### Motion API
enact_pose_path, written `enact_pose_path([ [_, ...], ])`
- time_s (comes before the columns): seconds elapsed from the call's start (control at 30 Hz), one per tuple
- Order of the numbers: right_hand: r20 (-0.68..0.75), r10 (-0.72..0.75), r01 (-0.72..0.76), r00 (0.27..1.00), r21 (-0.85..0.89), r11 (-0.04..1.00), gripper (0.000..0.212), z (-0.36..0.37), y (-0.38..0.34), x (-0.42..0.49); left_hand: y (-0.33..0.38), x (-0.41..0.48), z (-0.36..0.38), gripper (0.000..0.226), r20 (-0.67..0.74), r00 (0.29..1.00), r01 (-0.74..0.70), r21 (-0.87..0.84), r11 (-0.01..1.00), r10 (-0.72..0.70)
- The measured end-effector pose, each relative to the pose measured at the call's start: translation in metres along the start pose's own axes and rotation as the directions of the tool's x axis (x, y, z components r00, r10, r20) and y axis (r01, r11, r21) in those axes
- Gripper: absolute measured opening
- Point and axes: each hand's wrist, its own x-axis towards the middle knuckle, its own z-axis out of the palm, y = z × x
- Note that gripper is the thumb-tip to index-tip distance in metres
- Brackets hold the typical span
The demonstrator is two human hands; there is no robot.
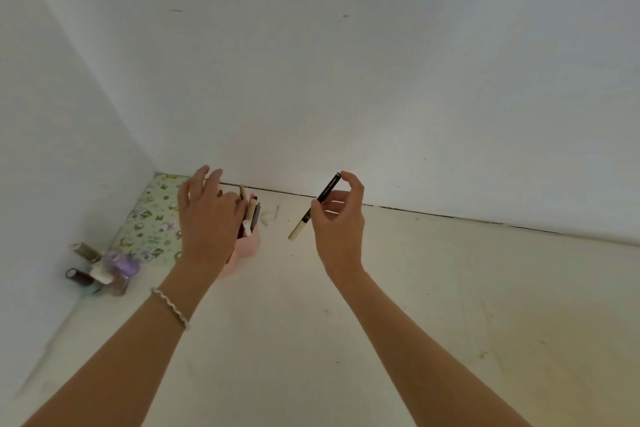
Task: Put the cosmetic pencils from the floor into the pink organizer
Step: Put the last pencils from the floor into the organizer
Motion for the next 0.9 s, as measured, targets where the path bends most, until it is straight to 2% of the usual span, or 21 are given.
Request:
enact_pose_path([
  [0.1, 0.021, -0.115, 0.116, 0.993, -0.002, 0.993, 0.054, 0.015, -0.008, -0.002, -0.010, 0.005, -0.008, 0.021, -0.182, 0.983, -0.008, -0.055, 0.998, -0.002],
  [0.17, 0.064, -0.190, 0.191, 0.980, -0.007, 0.982, 0.054, 0.030, -0.014, -0.003, -0.017, 0.010, -0.017, 0.027, -0.237, 0.971, 0.002, -0.127, 0.992, -0.032],
  [0.27, 0.163, -0.244, 0.260, 0.956, -0.082, 0.962, 0.049, 0.060, -0.017, -0.009, -0.024, 0.015, -0.029, 0.028, -0.219, 0.970, 0.055, -0.219, 0.974, -0.104],
  [0.33, 0.238, -0.270, 0.320, 0.933, -0.201, 0.926, 0.043, 0.076, -0.011, -0.013, -0.028, 0.014, -0.034, 0.029, -0.182, 0.972, 0.095, -0.274, 0.957, -0.149],
  [0.43, 0.341, -0.340, 0.459, 0.876, -0.378, 0.804, 0.029, 0.082, 0.007, -0.016, -0.027, 0.010, -0.035, 0.031, -0.110, 0.976, 0.144, -0.323, 0.935, -0.188],
  [0.53, 0.405, -0.519, 0.655, 0.753, -0.541, 0.528, 0.020, 0.084, 0.026, -0.017, -0.030, 0.006, -0.033, 0.033, -0.068, 0.977, 0.167, -0.358, 0.919, -0.204],
  [0.57, 0.396, -0.558, 0.675, 0.729, -0.553, 0.489, 0.020, 0.087, 0.031, -0.018, -0.033, 0.005, -0.032, 0.034, -0.054, 0.977, 0.174, -0.370, 0.913, -0.208],
  [0.6, 0.368, -0.560, 0.659, 0.742, -0.552, 0.511, 0.024, 0.087, 0.034, -0.019, -0.036, 0.003, -0.029, 0.038, -0.038, 0.977, 0.182, -0.375, 0.909, -0.211],
  [0.67, 0.292, -0.474, 0.553, 0.831, -0.531, 0.642, 0.038, 0.085, 0.037, -0.023, -0.040, -0.002, -0.020, 0.051, 0.043, 0.970, 0.237, -0.384, 0.892, -0.239],
  [0.73, 0.283, -0.297, 0.406, 0.912, -0.525, 0.748, 0.057, 0.084, 0.040, -0.027, -0.040, -0.009, -0.010, 0.071, 0.190, 0.933, 0.358, -0.400, 0.844, -0.305],
  [0.83, 0.367, -0.041, 0.246, 0.929, -0.533, 0.810, 0.092, 0.092, 0.045, -0.035, -0.036, -0.014, 0.002, 0.094, 0.369, 0.834, 0.542, -0.416, 0.730, -0.409],
  [0.9, 0.393, 0.030, 0.197, 0.919, -0.524, 0.829, 0.104, 0.101, 0.044, -0.038, -0.034, -0.013, 0.007, 0.100, 0.428, 0.797, 0.596, -0.439, 0.673, -0.427],
])
